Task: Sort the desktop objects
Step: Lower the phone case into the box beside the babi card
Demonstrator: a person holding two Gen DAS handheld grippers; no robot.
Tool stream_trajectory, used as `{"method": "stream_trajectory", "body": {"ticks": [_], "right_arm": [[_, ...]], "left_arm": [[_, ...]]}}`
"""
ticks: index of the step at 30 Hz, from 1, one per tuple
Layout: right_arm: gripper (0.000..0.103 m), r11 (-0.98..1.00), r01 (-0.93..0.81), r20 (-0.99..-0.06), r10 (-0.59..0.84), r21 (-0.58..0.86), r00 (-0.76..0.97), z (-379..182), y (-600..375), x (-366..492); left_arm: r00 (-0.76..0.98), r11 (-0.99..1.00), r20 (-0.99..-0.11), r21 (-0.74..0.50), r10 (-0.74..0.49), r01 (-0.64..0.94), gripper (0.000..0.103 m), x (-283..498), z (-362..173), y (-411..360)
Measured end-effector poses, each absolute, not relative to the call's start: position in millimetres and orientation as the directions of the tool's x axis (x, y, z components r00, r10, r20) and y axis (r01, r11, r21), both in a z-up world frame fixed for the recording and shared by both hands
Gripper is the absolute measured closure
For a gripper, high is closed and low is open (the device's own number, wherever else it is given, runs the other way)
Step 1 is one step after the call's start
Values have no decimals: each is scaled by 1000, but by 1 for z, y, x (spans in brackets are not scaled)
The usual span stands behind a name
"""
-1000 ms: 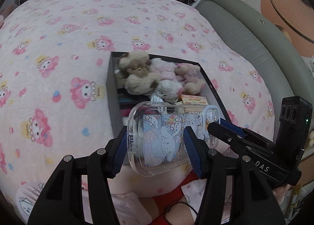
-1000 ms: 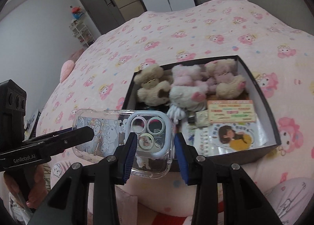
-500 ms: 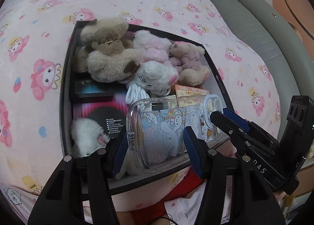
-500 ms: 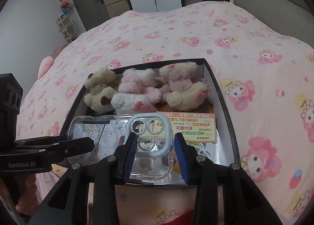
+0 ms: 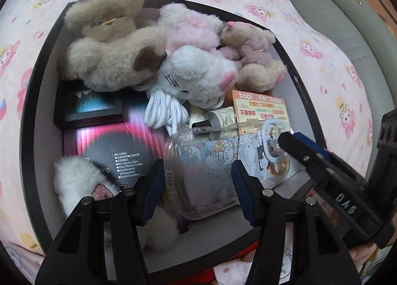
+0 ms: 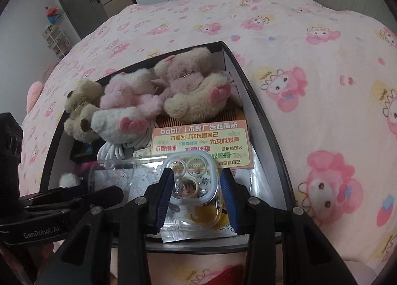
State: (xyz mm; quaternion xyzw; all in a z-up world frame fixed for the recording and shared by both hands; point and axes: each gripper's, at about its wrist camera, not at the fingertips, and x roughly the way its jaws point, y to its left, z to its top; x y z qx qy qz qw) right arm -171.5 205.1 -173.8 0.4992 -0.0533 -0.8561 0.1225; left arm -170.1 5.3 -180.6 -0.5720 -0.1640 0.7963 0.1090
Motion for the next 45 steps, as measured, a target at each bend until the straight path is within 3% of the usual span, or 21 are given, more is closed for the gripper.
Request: {"method": "stream_trajectory", "body": {"ticks": [7,14,19,23,34,41,45], "right_arm": [[69,-964,156,-808,-267,217,-525,-164,207,-166],[69,-979,149,-822,-196,137,-535,-166,201,-167],[69,-983,133,-815,-182,130,-550,-164,205,-167],[69,-980,149,-815,-194,133,-546,-164,203,-168],[69,-990,111,-842,-135,90,-522,-171,202,-172],[68,-993,107,-859,-98,51,-503,-174,200,-172],[65,-994,111,-867,-60,5,-495,-178,194,-173]], "left_arm": [[-362,-923,-868,-383,341,49,57,-166,-172,-11],[-301,-920,-886,-387,352,63,57,-171,-191,3],[-304,-860,-821,-510,483,10,57,-171,-185,9],[-324,-880,-845,-470,425,71,59,-168,-185,-5],[-269,-857,-826,-516,496,4,60,-173,-192,21],[-304,-870,-842,-488,447,73,65,-174,-193,11],[-283,-850,-825,-524,489,56,65,-178,-197,20]]}}
